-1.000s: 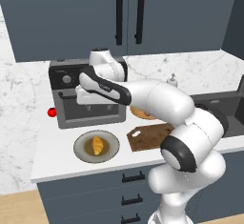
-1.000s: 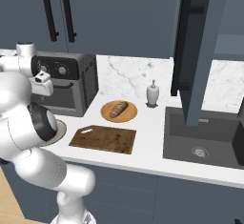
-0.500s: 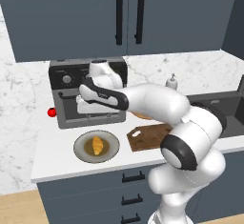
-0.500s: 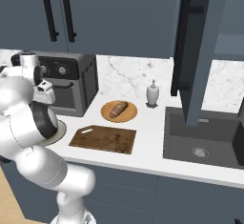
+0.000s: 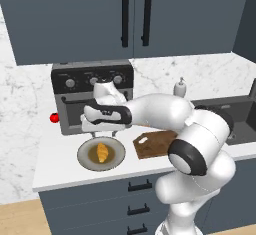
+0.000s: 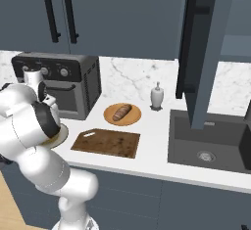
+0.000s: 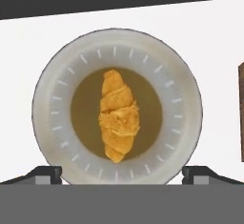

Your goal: From the different types of pastries on the counter, select a croissant and place it on the cutting board. Then retrieve a jar of jam from the cabinet and place it alongside the croissant on the cutting board.

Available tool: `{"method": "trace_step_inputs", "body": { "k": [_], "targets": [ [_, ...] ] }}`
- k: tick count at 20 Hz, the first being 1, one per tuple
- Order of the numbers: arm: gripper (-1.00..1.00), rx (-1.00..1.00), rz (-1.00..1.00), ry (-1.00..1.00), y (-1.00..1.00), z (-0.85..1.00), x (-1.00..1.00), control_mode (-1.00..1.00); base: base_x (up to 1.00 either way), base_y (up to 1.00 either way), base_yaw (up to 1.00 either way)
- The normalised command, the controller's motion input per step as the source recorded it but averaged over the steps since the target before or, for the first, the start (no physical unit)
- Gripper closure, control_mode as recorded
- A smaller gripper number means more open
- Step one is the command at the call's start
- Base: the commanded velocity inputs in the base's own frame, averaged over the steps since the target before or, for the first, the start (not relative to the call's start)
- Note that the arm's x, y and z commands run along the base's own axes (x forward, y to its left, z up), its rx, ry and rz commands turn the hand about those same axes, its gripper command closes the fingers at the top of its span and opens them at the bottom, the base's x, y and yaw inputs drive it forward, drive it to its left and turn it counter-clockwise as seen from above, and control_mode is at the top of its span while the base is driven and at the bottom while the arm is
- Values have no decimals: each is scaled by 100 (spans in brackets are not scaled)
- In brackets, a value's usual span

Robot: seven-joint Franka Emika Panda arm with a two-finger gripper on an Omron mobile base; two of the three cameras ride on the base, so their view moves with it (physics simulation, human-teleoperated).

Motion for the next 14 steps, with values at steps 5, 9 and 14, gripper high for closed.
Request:
{"method": "trace_step_inputs", "body": {
  "k": [5,9,14],
  "targets": [
    [-100,0,0,5,0,-41,0,-100,0,0,0],
    [-100,0,0,5,1,-45,0,-100,0,0,0],
    [-100,0,0,3,4,-45,0,-100,0,0,0]
  ]
}}
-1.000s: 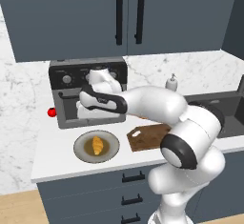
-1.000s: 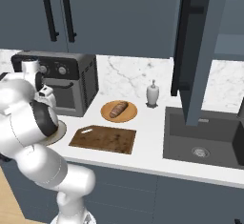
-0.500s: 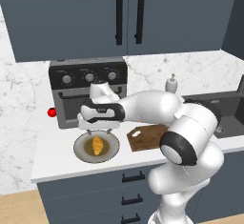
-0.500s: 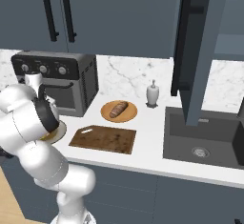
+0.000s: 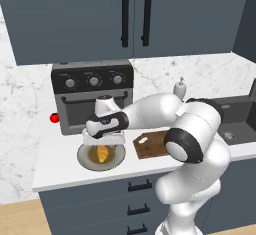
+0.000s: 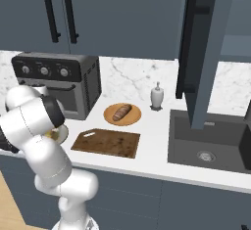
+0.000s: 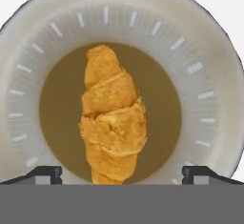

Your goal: From the different types of pastries on the counter, select a croissant and place it on the cutting board. Then retrieve a jar of jam from the cabinet and place it alongside the croissant on the cutting board.

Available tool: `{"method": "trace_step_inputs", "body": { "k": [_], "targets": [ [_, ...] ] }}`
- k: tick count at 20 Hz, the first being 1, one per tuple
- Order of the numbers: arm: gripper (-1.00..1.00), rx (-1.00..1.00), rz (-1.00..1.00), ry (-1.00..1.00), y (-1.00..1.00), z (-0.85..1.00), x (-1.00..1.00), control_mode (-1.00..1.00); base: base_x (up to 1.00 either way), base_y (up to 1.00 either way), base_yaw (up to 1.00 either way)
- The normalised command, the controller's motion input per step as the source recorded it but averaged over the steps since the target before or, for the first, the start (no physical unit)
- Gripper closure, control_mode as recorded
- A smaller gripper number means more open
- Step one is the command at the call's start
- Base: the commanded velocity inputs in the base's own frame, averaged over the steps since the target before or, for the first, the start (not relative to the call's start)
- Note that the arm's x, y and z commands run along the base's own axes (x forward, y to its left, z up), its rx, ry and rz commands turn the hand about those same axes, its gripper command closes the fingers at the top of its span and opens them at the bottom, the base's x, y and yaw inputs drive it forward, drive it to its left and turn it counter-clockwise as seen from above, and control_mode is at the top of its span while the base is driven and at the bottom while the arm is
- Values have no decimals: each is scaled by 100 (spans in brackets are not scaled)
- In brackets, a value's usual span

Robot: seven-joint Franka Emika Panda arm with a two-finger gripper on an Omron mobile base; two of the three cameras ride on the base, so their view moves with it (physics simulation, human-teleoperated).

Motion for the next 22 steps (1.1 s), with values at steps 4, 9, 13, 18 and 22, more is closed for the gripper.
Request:
{"method": "trace_step_inputs", "body": {
  "k": [4,9,13,18,22],
  "targets": [
    [-100,0,0,1,8,-47,0,-100,0,0,0],
    [-100,0,0,0,12,-47,0,-100,0,0,0],
    [100,0,0,0,21,-38,0,-100,0,0,0],
    [100,1,0,0,5,-4,-1,-100,0,0,0],
    [100,7,0,0,-33,17,-81,-100,0,0,0]
  ]
}}
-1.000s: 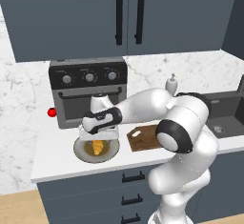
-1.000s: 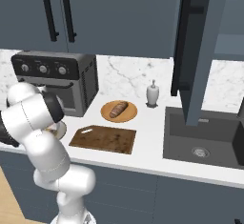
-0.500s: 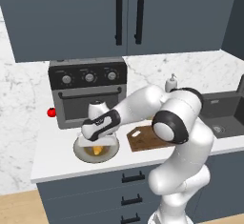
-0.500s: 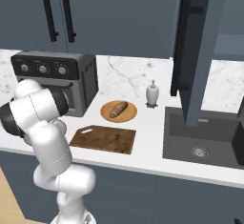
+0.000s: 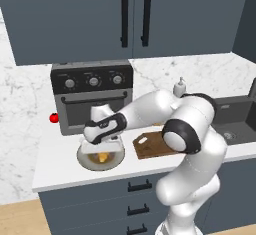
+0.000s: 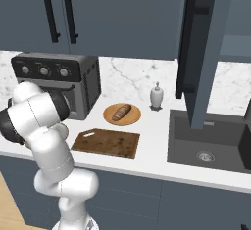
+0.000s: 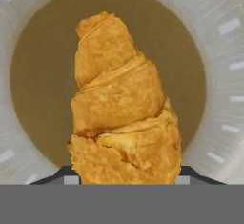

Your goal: From the different types of pastries on the counter, select a croissant and place it on the cutting board. Then retrieve a jar of jam from the cabinet and place it alongside the croissant on the cutting board.

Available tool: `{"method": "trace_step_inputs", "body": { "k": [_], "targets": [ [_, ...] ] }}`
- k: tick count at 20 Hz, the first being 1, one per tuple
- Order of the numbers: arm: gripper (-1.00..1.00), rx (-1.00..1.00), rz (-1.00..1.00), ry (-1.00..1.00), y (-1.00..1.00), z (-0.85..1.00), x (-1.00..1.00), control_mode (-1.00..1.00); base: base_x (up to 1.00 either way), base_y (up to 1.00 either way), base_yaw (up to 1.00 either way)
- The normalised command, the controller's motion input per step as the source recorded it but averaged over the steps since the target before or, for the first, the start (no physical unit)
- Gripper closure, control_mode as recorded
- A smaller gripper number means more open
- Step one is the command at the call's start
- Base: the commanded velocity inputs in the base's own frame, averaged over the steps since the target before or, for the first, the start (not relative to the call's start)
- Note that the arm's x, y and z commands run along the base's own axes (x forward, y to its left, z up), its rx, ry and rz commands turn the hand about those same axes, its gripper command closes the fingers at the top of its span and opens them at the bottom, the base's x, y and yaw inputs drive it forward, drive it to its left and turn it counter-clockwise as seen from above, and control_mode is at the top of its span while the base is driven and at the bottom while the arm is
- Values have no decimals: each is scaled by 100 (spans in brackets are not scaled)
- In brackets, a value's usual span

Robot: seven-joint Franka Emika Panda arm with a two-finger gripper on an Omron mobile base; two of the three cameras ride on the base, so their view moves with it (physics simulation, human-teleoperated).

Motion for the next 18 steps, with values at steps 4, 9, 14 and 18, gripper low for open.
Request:
{"method": "trace_step_inputs", "body": {
  "k": [4,9,14,18],
  "targets": [
    [100,8,-3,1,-40,43,-63,-100,0,0,0],
    [100,7,-4,3,-74,34,-44,-100,0,0,0],
    [100,4,0,3,-96,12,-16,-100,0,0,0],
    [100,9,3,1,-64,7,2,-100,0,0,0]
  ]
}}
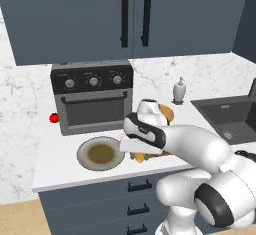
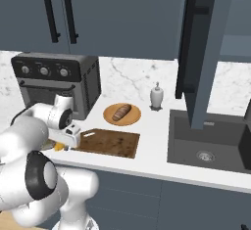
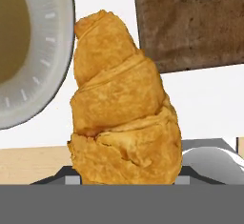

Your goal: From the different types of pastries on the counter, select a croissant and place it on the cutting board. Then retrieve a jar of jam from the cabinet and place it alongside the croissant on the cutting board.

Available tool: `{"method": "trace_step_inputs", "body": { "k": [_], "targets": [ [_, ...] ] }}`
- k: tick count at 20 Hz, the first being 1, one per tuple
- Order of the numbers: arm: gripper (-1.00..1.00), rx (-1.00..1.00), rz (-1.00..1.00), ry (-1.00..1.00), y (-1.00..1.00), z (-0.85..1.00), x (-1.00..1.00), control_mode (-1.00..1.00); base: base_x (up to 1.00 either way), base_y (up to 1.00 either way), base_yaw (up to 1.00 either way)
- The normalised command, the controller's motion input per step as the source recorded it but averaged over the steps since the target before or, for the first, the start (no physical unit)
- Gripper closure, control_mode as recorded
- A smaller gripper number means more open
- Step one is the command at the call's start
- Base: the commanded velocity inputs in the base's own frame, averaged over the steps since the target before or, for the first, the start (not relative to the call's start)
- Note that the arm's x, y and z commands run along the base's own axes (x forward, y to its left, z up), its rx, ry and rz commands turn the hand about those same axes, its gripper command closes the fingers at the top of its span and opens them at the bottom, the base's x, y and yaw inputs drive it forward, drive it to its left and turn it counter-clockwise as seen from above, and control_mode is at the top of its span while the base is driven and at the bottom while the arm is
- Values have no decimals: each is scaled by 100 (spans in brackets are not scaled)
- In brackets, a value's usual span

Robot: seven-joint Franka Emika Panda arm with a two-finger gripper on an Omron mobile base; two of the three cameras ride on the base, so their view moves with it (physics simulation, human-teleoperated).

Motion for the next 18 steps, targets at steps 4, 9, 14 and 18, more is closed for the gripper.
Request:
{"method": "trace_step_inputs", "body": {
  "k": [4,9,14,18],
  "targets": [
    [100,5,14,1,-26,0,26,-100,0,0,0],
    [100,0,7,1,-48,4,24,-100,0,0,0],
    [100,-9,0,11,-89,30,18,-100,0,0,0],
    [100,-3,0,8,-37,33,29,-100,0,0,0]
  ]
}}
